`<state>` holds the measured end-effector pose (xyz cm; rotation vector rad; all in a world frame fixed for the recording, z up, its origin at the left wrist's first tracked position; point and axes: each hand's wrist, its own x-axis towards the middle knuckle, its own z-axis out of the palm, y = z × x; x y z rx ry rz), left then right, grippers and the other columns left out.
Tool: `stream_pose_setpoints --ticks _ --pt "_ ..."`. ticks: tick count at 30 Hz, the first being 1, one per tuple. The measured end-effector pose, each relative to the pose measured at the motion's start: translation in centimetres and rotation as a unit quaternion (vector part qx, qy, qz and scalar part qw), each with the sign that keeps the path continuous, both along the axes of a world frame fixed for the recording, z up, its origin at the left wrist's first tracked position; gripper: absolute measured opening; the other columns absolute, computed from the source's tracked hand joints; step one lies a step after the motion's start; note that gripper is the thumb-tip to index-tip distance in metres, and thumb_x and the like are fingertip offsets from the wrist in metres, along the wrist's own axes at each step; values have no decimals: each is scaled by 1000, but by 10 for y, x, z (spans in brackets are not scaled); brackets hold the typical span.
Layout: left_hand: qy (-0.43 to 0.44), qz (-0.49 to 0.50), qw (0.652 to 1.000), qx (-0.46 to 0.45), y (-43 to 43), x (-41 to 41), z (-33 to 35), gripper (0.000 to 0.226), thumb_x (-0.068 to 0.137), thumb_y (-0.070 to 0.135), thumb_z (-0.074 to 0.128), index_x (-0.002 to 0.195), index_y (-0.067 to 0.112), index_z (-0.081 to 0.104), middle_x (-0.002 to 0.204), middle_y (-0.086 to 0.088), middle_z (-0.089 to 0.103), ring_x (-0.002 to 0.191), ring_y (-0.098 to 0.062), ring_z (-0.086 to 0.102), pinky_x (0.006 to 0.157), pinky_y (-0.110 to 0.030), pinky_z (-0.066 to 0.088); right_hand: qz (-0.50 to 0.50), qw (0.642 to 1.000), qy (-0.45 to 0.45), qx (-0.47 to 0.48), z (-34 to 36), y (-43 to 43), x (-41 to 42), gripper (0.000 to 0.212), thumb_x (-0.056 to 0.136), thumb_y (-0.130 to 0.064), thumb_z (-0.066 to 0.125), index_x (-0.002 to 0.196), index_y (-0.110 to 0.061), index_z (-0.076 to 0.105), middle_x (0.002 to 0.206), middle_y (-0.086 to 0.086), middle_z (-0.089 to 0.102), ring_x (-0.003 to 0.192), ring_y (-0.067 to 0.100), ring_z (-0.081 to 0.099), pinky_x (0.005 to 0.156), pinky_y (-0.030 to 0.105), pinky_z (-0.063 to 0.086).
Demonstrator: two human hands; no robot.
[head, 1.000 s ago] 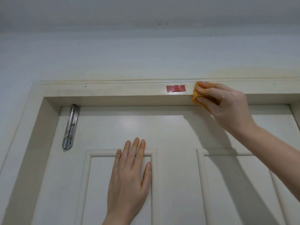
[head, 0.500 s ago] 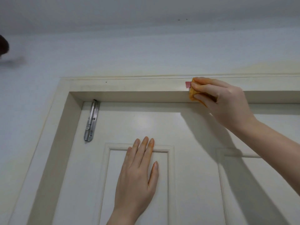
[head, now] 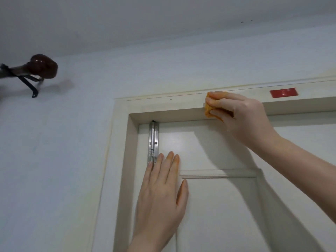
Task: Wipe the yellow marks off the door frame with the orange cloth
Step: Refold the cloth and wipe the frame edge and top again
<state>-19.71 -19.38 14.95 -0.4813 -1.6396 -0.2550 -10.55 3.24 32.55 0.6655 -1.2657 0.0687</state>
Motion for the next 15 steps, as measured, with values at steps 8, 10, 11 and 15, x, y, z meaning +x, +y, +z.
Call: stream_pose_setpoints --ticks 8,10,11,15 --pt "30 12 999 2 -55 34 23 64 111 46 35 171 25 30 179 10 26 169 -11 7 139 -41 7 1 999 -38 7 2 -73 -16 23 92 -14 79 114 -18 82 129 -2 75 120 10 68 104 -2 35" --pt "33 13 999 17 -78 35 24 64 111 47 36 172 27 28 180 11 23 169 -10 5 139 -40 5 7 999 -42 19 3 -97 -22 24 91 -12 80 115 -16 82 129 1 75 119 13 69 106 -4 32" --pt "31 10 999 28 -91 35 24 65 112 48 34 173 27 25 180 12 19 169 -8 3 139 -38 3 11 999 -44 25 3 -107 -26 25 91 -11 80 115 -15 82 129 2 75 119 15 70 106 -4 32" --pt "11 -22 997 73 -142 28 13 64 113 49 25 174 31 14 181 18 8 167 -1 -4 137 -31 -3 22 998 -58 30 4 -145 -37 25 92 -10 79 117 -13 81 130 5 75 120 20 71 107 -5 29"
